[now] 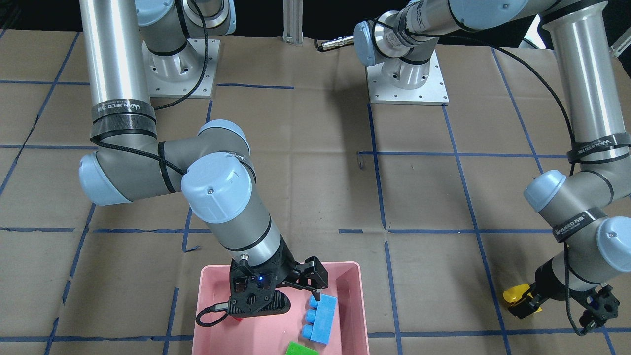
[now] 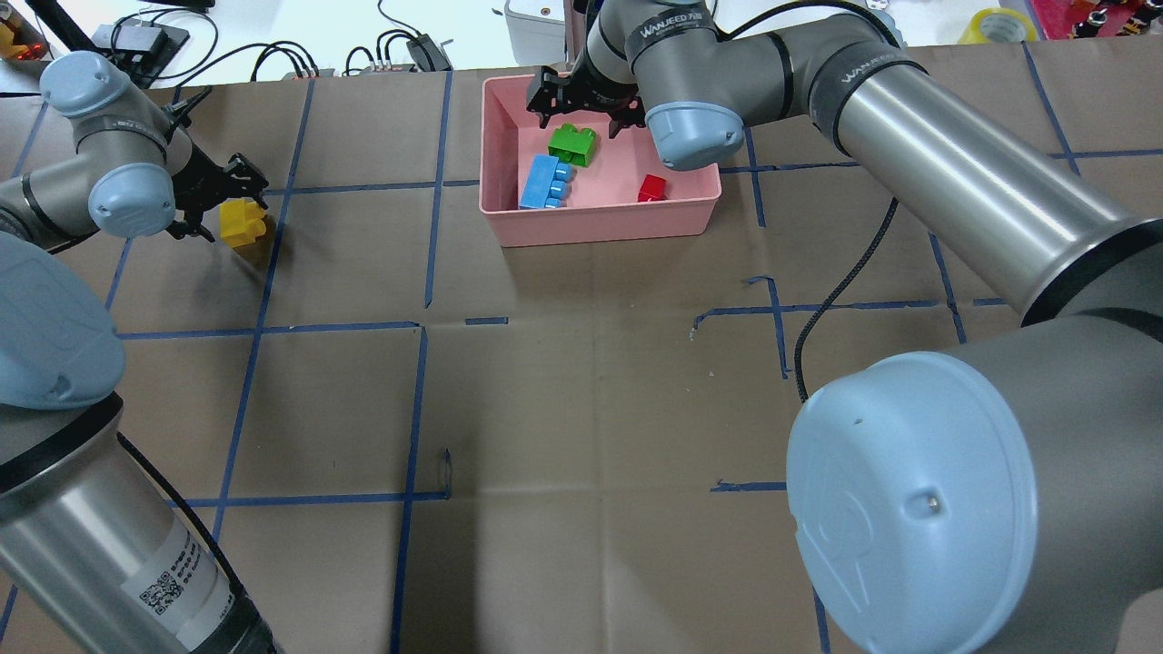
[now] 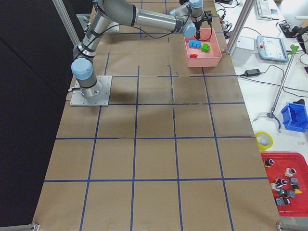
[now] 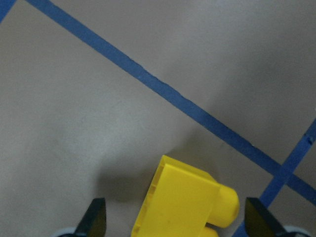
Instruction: Put all blocks into box
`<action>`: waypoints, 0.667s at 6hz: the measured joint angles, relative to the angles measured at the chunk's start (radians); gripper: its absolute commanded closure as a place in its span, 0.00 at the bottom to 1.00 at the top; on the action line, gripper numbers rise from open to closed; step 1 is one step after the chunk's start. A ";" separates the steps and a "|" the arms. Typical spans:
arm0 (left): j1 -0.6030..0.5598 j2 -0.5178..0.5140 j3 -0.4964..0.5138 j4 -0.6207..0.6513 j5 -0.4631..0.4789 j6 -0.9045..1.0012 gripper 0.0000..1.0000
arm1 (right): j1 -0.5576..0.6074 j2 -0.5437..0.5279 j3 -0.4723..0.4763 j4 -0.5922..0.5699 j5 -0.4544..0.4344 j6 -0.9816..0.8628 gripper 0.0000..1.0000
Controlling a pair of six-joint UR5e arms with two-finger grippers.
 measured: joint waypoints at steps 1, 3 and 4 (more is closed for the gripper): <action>0.000 0.000 -0.007 0.000 -0.001 -0.001 0.28 | -0.002 -0.005 0.002 0.006 -0.004 -0.002 0.00; -0.001 0.003 -0.010 -0.008 -0.002 0.002 0.56 | -0.021 -0.093 0.006 0.172 -0.063 -0.041 0.00; -0.001 0.006 -0.010 -0.016 -0.001 0.005 0.69 | -0.043 -0.186 0.009 0.323 -0.076 -0.108 0.00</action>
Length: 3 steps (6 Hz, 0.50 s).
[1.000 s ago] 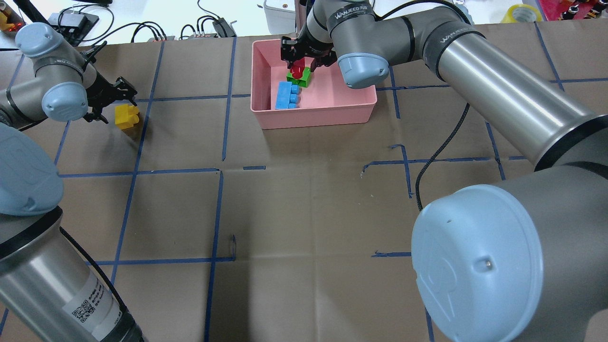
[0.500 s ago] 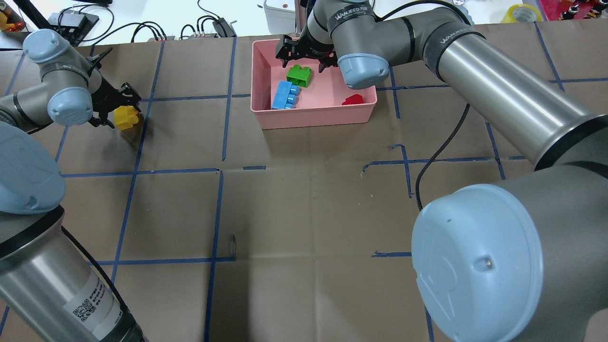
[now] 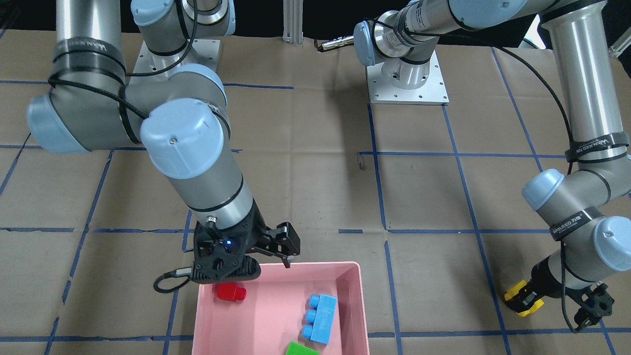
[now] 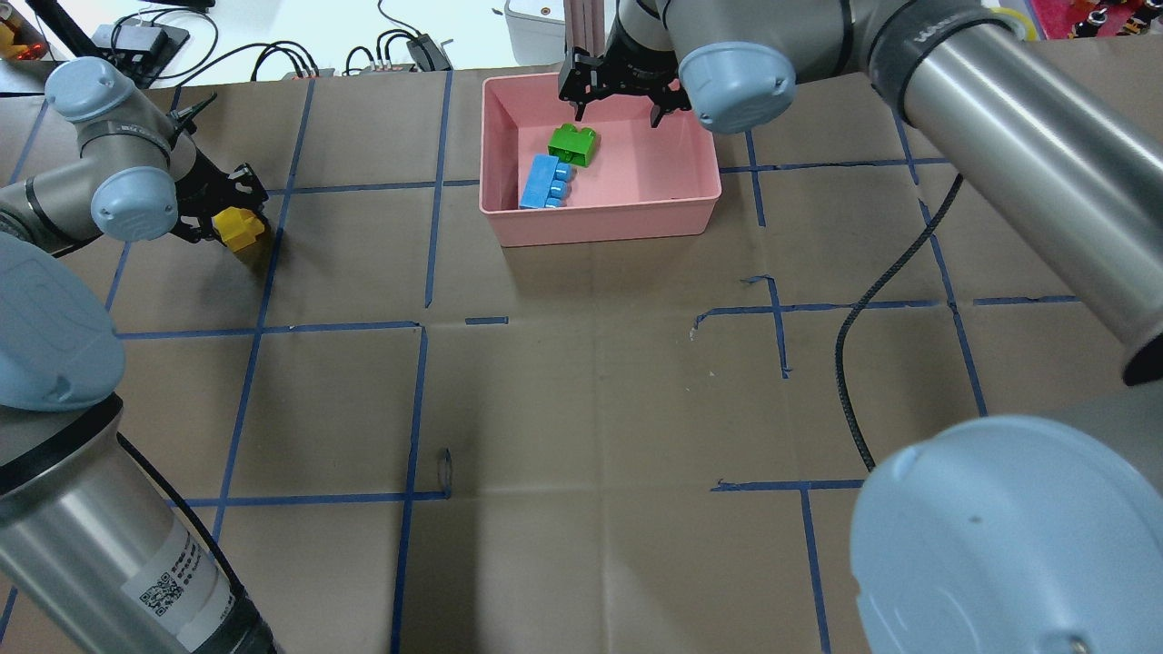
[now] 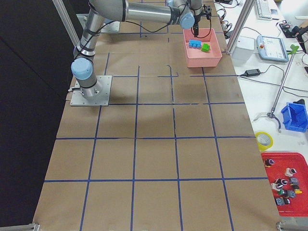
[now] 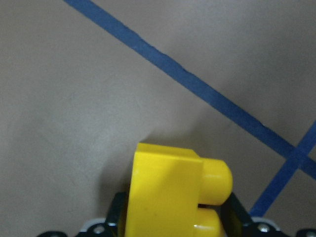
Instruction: Put all blocks into box
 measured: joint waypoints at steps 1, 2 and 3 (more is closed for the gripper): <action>0.001 0.007 0.008 -0.022 0.002 0.003 0.76 | -0.017 -0.107 0.007 0.155 -0.007 -0.063 0.00; 0.001 0.019 0.023 -0.052 0.005 0.009 0.77 | -0.025 -0.219 0.036 0.287 -0.043 -0.107 0.00; 0.002 0.041 0.049 -0.096 0.010 0.015 0.77 | -0.035 -0.326 0.107 0.357 -0.097 -0.144 0.00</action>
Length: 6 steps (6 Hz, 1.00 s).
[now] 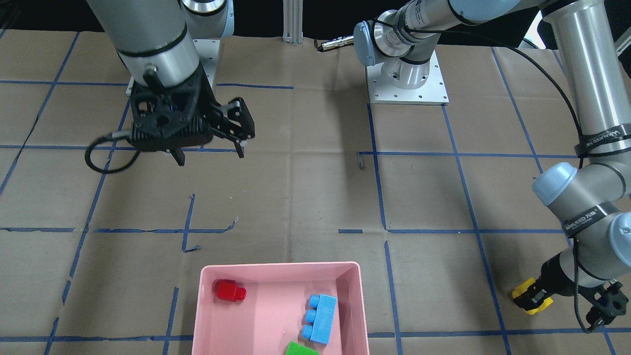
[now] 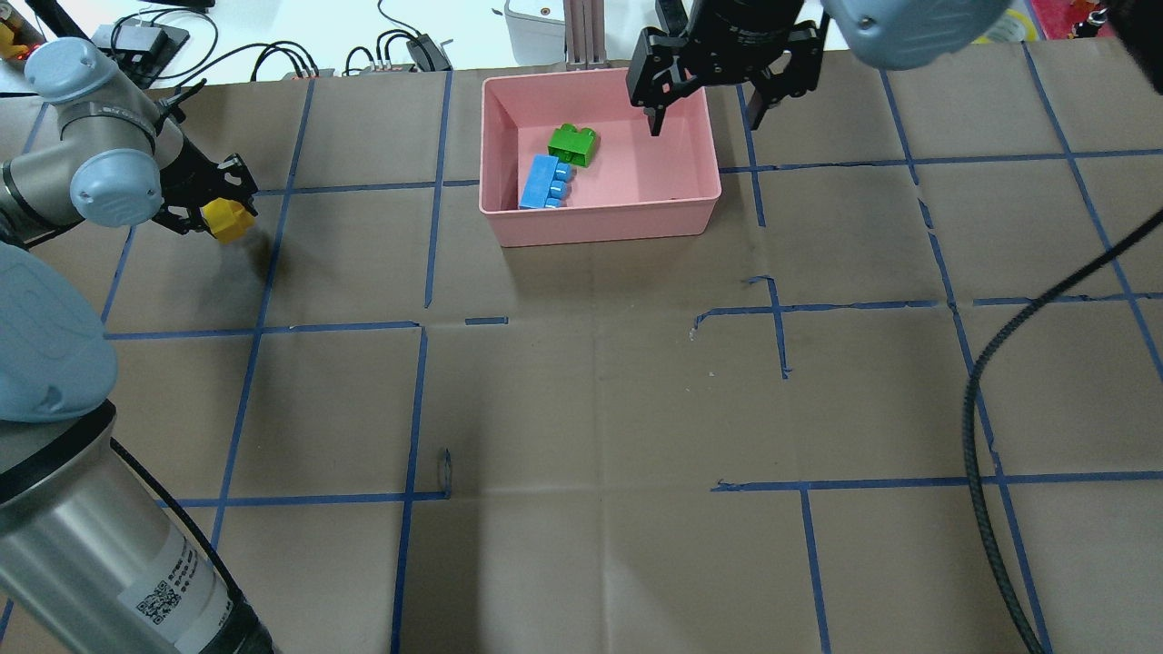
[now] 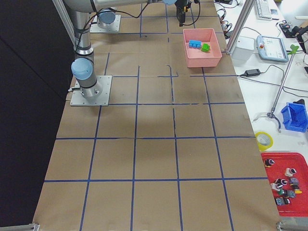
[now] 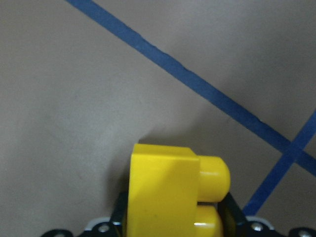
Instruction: Put all blocks into box
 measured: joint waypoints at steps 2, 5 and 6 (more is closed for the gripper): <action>-0.009 0.059 0.134 -0.199 0.016 0.007 0.77 | -0.048 -0.185 0.240 -0.003 -0.032 -0.040 0.00; -0.248 0.082 0.283 -0.321 0.012 0.016 0.76 | -0.072 -0.314 0.394 -0.047 -0.042 -0.050 0.00; -0.353 0.076 0.312 -0.332 -0.007 0.009 0.76 | -0.071 -0.318 0.394 -0.044 -0.042 -0.046 0.00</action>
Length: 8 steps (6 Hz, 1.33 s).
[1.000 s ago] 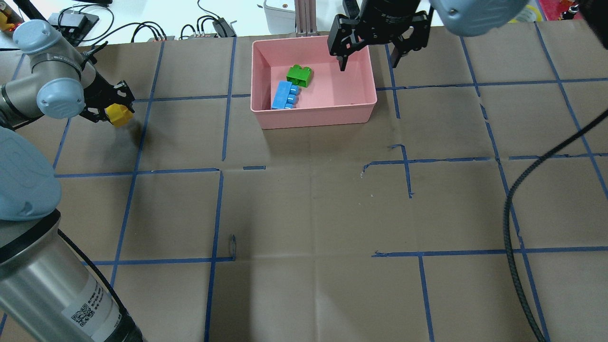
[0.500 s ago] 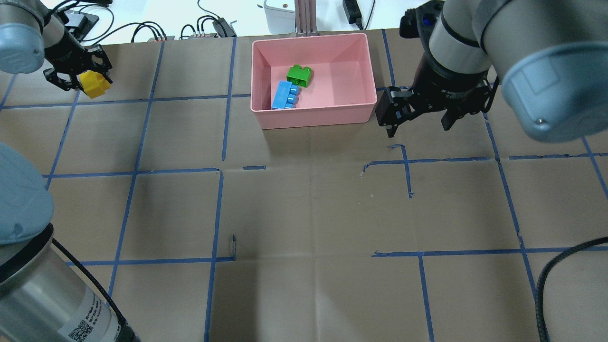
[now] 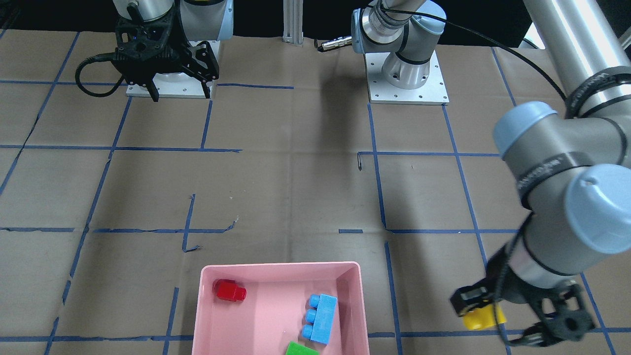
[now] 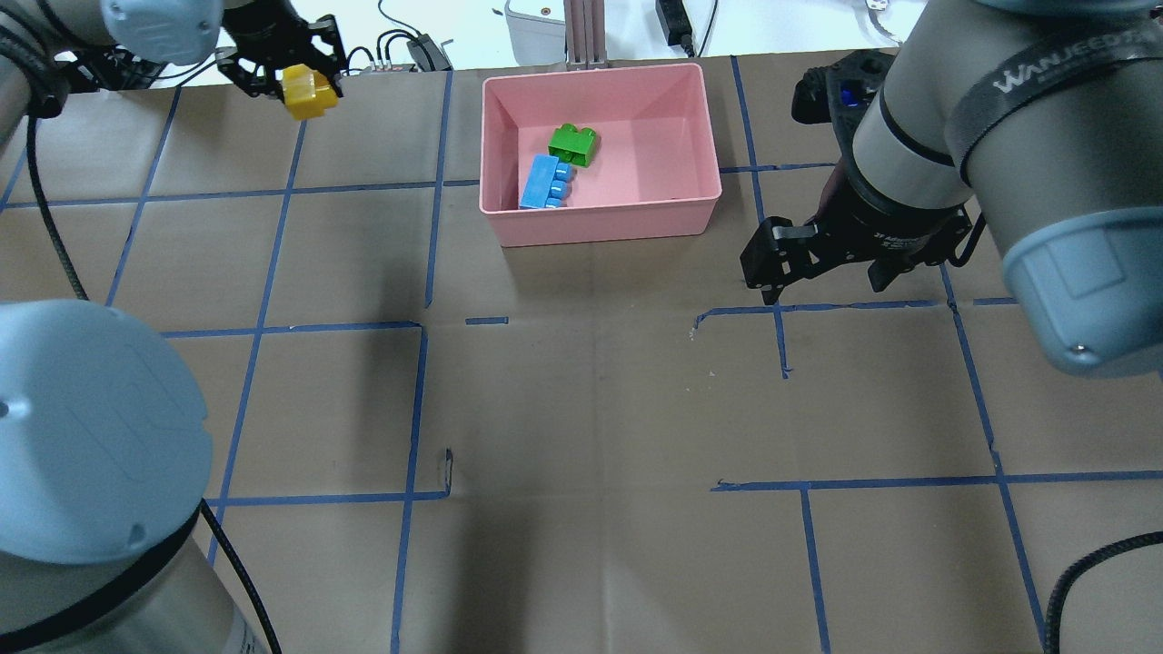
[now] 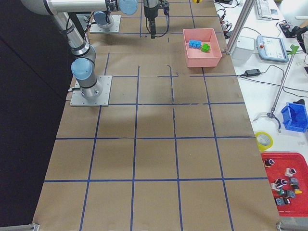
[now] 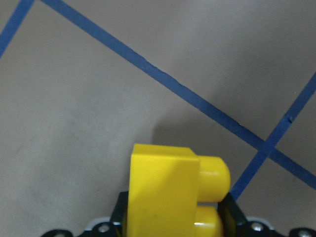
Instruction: Put all blocks into box
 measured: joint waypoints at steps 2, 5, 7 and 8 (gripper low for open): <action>-0.171 -0.033 0.036 0.004 -0.049 -0.054 0.76 | 0.001 0.000 -0.002 0.001 0.003 0.005 0.00; -0.274 -0.178 0.058 0.131 -0.006 -0.129 0.11 | 0.000 0.003 -0.012 -0.004 0.002 0.004 0.00; -0.280 -0.203 0.058 0.160 0.015 -0.131 0.00 | 0.000 0.010 -0.045 -0.002 -0.002 0.001 0.00; -0.281 -0.189 0.059 0.159 0.013 -0.129 0.00 | -0.001 0.010 -0.051 -0.001 -0.002 0.000 0.00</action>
